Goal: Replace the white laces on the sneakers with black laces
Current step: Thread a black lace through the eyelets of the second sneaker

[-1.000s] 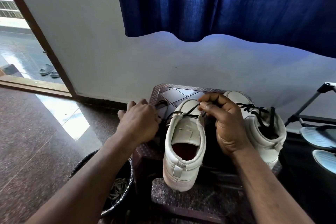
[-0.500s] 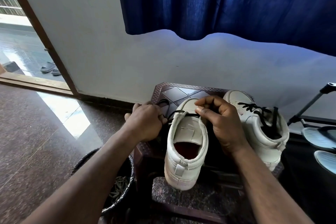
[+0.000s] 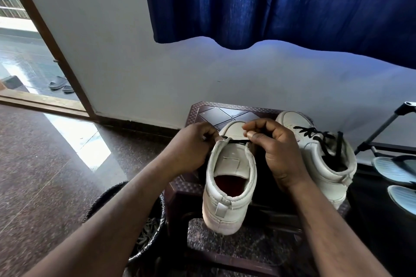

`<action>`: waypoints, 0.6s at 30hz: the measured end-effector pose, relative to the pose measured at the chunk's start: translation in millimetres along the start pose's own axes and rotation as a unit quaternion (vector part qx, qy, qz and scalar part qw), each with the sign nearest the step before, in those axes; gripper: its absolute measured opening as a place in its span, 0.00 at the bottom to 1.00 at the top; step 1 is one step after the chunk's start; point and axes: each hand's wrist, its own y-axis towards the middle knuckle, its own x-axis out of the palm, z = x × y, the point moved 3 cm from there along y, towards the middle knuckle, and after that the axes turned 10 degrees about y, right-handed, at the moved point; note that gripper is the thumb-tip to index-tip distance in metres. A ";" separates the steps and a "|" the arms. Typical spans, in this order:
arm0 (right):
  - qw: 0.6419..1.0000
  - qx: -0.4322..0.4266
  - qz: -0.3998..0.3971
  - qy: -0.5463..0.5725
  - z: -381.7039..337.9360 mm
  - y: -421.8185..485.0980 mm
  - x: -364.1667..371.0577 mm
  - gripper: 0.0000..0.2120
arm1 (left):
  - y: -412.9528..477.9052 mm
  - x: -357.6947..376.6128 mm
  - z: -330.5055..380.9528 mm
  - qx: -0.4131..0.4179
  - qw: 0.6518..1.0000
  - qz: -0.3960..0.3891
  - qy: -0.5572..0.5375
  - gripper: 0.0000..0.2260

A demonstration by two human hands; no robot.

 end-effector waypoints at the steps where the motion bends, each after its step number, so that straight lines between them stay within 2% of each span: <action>1: 1.000 0.003 0.007 0.004 0.5 1.0 -1.2 0.12 | 1.0 0.0 -0.7 -0.004 0.999 0.011 0.040 0.09; 3: 1.000 0.006 0.019 0.004 0.5 2.2 -2.9 0.13 | 2.8 0.3 -3.1 -0.022 0.997 0.025 0.062 0.07; 9: 0.999 0.002 0.005 -0.037 2.0 1.0 -4.5 0.10 | 3.6 -0.8 -4.9 -0.038 0.999 0.018 -0.005 0.11; 13: 0.995 -0.016 -0.012 -0.102 0.1 -1.3 -2.6 0.03 | 2.1 -3.1 -4.1 -0.010 0.999 -0.009 -0.049 0.08; 15: 0.991 -0.017 -0.019 -0.133 -1.1 -2.2 0.0 0.06 | 0.6 -4.8 -4.6 0.005 0.996 -0.034 -0.083 0.05; 18: 0.986 -0.010 -0.020 -0.163 -1.5 -2.1 3.6 0.02 | -0.9 -6.6 -4.3 0.026 0.997 -0.026 -0.068 0.02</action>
